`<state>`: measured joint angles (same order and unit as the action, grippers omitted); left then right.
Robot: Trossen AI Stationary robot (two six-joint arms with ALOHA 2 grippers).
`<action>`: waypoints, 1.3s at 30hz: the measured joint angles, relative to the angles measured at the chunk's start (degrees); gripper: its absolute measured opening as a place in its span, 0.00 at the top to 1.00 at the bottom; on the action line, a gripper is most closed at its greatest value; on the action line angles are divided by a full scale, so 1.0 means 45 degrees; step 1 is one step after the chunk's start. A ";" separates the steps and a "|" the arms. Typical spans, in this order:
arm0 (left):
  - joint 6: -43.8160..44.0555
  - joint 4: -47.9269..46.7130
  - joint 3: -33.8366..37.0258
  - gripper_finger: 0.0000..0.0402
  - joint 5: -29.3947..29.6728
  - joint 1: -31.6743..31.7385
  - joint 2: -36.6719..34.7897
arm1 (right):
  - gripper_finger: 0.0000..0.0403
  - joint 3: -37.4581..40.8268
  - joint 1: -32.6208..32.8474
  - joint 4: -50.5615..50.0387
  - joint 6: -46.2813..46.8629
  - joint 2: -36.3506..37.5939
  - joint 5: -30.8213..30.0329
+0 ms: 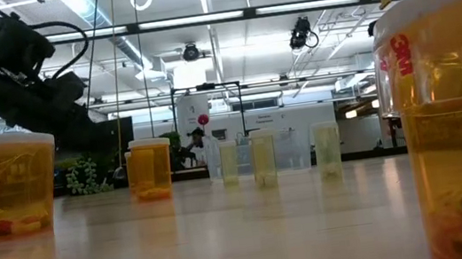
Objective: Pick and place medicine bottles into bin by pill shape (circle, oval)
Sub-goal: Put the orange capsule bottle into the top transparent bin
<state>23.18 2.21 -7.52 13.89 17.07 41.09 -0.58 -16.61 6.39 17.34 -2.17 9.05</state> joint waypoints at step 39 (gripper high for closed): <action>-0.4781 -0.7821 -0.8656 0.25 -0.1723 0.0328 0.9519 | 0.90 -0.0001 0.0002 -0.0034 0.0000 0.0000 0.0002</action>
<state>1.67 -32.99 -46.47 6.13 18.55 83.92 -0.58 -16.60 6.24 17.34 -2.17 9.06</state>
